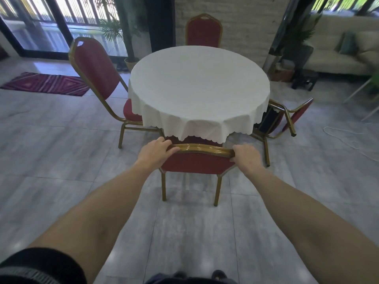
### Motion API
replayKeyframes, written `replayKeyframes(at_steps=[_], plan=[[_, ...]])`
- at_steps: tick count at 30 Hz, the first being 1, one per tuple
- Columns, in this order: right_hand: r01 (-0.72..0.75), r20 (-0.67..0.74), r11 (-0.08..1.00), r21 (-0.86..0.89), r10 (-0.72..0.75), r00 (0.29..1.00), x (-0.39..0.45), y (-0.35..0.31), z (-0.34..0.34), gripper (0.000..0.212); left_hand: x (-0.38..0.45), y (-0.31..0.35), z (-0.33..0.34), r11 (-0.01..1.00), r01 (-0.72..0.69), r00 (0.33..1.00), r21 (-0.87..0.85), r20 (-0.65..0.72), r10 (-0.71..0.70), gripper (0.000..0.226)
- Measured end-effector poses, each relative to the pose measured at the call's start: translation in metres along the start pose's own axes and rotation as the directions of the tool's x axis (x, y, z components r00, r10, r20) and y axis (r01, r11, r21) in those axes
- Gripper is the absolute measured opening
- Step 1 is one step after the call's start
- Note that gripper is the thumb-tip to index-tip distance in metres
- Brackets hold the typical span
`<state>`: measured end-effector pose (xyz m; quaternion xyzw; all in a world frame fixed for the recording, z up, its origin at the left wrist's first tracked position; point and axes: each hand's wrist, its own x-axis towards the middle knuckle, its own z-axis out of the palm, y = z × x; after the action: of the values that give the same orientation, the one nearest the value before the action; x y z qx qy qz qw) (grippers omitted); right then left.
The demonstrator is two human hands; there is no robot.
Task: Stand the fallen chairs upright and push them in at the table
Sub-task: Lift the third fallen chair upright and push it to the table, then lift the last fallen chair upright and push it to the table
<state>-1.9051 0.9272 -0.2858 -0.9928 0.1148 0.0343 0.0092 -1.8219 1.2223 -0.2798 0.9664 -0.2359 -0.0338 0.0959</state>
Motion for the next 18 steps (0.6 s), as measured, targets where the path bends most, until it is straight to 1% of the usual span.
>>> replayKeyframes(at_steps=[3, 4, 5, 6, 7, 8, 9, 10, 11, 13, 14, 15, 18], plan=[[-0.033, -0.019, 0.997, 0.064, 0.034, 0.999, -0.004, 0.003, 0.002, 0.018, 0.008, 0.005, -0.006, 0.997, -0.079, 0.997, 0.003, -0.011, 0.079, 0.057], [-0.047, -0.02, 0.996, 0.076, 0.049, 0.999, -0.006, 0.006, 0.003, 0.019, 0.012, 0.01, -0.009, 0.992, -0.123, 0.992, 0.036, -0.016, 0.124, 0.053], [-0.064, -0.02, 0.994, 0.087, 0.066, 0.998, -0.007, 0.01, 0.003, 0.021, 0.019, 0.013, -0.009, 0.978, -0.183, 0.983, 0.098, 0.006, 0.183, 0.046], [-0.083, -0.012, 0.992, 0.1, 0.084, 0.996, -0.009, 0.016, 0.002, 0.024, 0.027, 0.017, -0.011, 0.965, -0.235, 0.972, 0.12, 0.022, 0.234, 0.04], [-0.1, 0.002, 0.988, 0.12, 0.1, 0.995, -0.011, 0.024, -0.001, 0.028, 0.034, 0.024, -0.014, 0.944, -0.284, 0.959, 0.168, 0.052, 0.279, 0.042], [-0.12, 0.015, 0.983, 0.137, 0.119, 0.993, -0.013, 0.034, -0.004, 0.037, 0.041, 0.033, -0.018, 0.931, -0.322, 0.946, 0.173, 0.09, 0.311, 0.052], [-0.14, 0.025, 0.98, 0.139, 0.138, 0.99, -0.015, 0.045, -0.009, 0.047, 0.047, 0.043, -0.023, 0.916, -0.359, 0.932, 0.179, 0.121, 0.341, 0.071], [-0.16, 0.033, 0.979, 0.124, 0.157, 0.987, -0.016, 0.058, -0.014, 0.056, 0.054, 0.055, -0.026, 0.897, -0.399, 0.915, 0.191, 0.142, 0.377, 0.083], [-0.175, 0.039, 0.979, 0.101, 0.172, 0.984, -0.018, 0.072, -0.018, 0.063, 0.062, 0.069, -0.027, 0.878, -0.426, 0.903, 0.217, 0.156, 0.4, 0.084], [-0.223, 0.055, 0.971, 0.083, 0.219, 0.974, -0.018, 0.106, -0.022, 0.075, 0.081, 0.1, -0.028, 0.887, -0.422, 0.903, 0.186, 0.177, 0.392, 0.067], [-0.259, 0.062, 0.961, 0.101, 0.254, 0.965, -0.018, 0.124, -0.023, 0.078, 0.09, 0.119, -0.03, 0.896, -0.416, 0.903, 0.152, 0.188, 0.388, 0.063], [-0.294, 0.061, 0.947, 0.127, 0.289, 0.956, -0.019, 0.14, -0.025, 0.079, 0.101, 0.135, -0.028, 0.9, -0.416, 0.9, 0.131, 0.2, 0.387, 0.064], [-0.356, 0.066, 0.92, 0.165, 0.35, 0.934, -0.023, 0.191, -0.035, 0.079, 0.129, 0.191, -0.025, 0.872, -0.467, 0.876, 0.149, 0.21, 0.434, 0.066]])
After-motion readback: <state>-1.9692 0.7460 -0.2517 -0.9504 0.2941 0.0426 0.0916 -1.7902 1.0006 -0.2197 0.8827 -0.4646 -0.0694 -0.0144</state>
